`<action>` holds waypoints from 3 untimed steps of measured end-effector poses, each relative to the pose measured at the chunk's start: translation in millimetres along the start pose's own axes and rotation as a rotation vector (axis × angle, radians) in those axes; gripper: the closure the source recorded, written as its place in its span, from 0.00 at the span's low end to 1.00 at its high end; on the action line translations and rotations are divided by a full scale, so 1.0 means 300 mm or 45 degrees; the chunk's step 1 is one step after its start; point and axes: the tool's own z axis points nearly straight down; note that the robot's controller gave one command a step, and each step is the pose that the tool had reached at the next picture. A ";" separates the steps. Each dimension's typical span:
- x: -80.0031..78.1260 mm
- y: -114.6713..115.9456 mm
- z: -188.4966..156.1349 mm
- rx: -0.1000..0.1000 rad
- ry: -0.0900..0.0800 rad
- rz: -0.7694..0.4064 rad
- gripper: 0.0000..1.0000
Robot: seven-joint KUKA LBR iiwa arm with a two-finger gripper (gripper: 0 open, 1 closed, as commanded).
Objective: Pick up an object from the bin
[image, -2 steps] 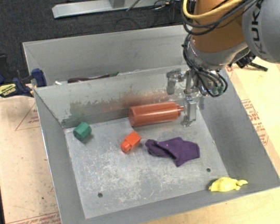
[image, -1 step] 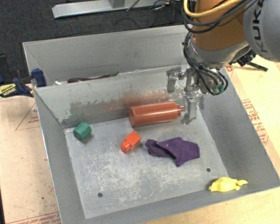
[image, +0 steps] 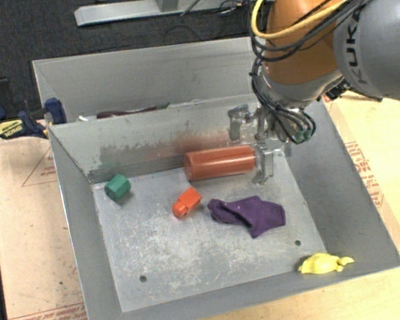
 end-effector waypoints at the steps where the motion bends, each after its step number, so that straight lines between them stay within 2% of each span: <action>1: 0.039 -0.068 0.118 -0.003 0.005 0.064 0.00; 2: 0.018 -0.061 0.181 0.001 0.003 0.172 0.00; 3: 0.011 -0.037 0.267 -0.003 0.000 -0.045 0.00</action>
Offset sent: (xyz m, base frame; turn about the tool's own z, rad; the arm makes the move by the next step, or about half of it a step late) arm 0.0087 0.0042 -0.0789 -0.0418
